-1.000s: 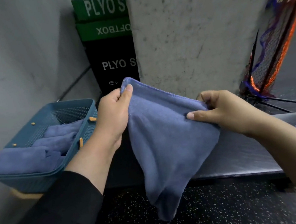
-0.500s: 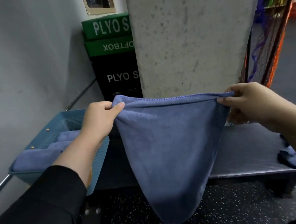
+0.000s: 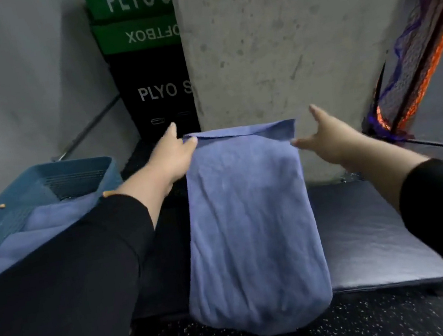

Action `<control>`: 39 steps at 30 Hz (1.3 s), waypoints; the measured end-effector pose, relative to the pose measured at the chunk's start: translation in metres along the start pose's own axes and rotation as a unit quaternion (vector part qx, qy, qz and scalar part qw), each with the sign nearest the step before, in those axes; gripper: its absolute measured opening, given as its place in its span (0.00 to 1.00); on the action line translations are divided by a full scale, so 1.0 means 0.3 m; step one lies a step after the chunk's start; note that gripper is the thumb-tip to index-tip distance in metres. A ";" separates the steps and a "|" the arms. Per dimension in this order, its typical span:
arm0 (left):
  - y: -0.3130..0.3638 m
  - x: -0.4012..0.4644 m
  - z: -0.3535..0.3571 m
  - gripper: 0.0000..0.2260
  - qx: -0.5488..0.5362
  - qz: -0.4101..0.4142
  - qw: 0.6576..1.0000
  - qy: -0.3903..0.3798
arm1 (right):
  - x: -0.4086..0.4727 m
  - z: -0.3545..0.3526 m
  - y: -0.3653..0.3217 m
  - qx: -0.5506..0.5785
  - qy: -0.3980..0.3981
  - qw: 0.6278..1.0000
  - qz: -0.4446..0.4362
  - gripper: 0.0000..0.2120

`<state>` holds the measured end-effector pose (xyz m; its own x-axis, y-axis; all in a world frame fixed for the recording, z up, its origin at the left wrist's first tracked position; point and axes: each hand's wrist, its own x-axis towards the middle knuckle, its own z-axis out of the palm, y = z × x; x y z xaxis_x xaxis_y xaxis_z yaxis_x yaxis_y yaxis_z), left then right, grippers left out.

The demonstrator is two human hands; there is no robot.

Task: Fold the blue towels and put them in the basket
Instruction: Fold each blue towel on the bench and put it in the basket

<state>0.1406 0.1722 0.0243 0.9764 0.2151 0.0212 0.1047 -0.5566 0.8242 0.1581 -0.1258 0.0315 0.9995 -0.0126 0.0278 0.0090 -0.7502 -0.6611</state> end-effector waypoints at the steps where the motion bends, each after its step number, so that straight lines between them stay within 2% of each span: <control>1: -0.051 -0.026 0.052 0.29 0.050 0.026 0.998 -0.018 | -0.025 0.049 0.036 -0.052 -0.025 0.998 -0.002 0.44; 3: -0.188 -0.131 0.167 0.26 0.168 0.073 0.980 -0.083 | -0.120 0.163 0.122 -0.116 -0.090 0.988 -0.039 0.36; 5: -0.335 -0.255 0.264 0.28 0.323 0.083 0.925 -0.184 | -0.240 0.274 0.190 -0.159 -0.171 0.970 -0.068 0.29; 6: -0.390 -0.295 0.296 0.29 0.389 0.083 0.890 -0.224 | -0.290 0.324 0.220 -0.185 -0.212 0.957 -0.067 0.30; 7: -0.424 -0.316 0.313 0.30 0.423 0.076 0.869 -0.247 | -0.329 0.368 0.245 -0.222 -0.249 0.941 -0.062 0.32; 8: -0.442 -0.321 0.319 0.30 0.431 0.073 0.862 -0.257 | -0.354 0.406 0.271 -0.261 -0.269 0.925 -0.064 0.35; 10: -0.445 -0.312 0.310 0.30 0.424 0.068 0.862 -0.271 | -0.384 0.452 0.304 -0.316 -0.264 0.908 -0.082 0.40; 13: -0.450 -0.299 0.307 0.30 0.429 0.077 0.860 -0.266 | -0.372 0.463 0.339 -0.323 -0.244 0.909 -0.099 0.48; 17: -0.448 -0.233 0.327 0.29 0.417 0.062 0.872 -0.250 | -0.266 0.454 0.374 -0.325 -0.225 0.913 -0.104 0.36; 21: -0.432 -0.154 0.361 0.29 0.415 0.063 0.881 -0.217 | -0.165 0.460 0.395 -0.303 -0.193 0.929 -0.091 0.35; 23: -0.430 -0.166 0.366 0.26 0.409 0.096 0.893 -0.160 | -0.161 0.460 0.402 -0.284 -0.153 0.940 -0.109 0.35; 25: -0.433 -0.216 0.348 0.20 0.380 0.160 0.906 -0.101 | -0.187 0.443 0.393 -0.283 -0.109 0.942 -0.145 0.33; 27: -0.444 -0.292 0.323 0.17 0.392 0.230 0.883 -0.118 | -0.227 0.417 0.384 -0.290 -0.085 0.938 -0.172 0.25; 29: -0.472 -0.358 0.304 0.23 0.422 0.239 0.856 -0.179 | -0.267 0.396 0.379 -0.304 -0.081 0.929 -0.194 0.20; 32: -0.504 -0.370 0.288 0.30 0.436 0.184 0.848 -0.236 | -0.325 0.392 0.377 -0.332 -0.122 0.914 -0.199 0.32; 35: -0.513 -0.335 0.303 0.30 0.426 0.165 0.857 -0.239 | -0.349 0.418 0.392 -0.344 -0.200 0.905 -0.146 0.43; 39: -0.509 -0.252 0.329 0.29 0.424 0.161 0.861 -0.231 | -0.286 0.446 0.444 -0.361 -0.201 0.898 -0.149 0.53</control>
<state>0.0694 0.1615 -0.1589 0.9309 -0.2927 -0.2186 -0.2757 -0.9555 0.1049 0.0774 -0.1364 -0.1593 0.8869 0.3905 -0.2469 0.4013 -0.9159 -0.0071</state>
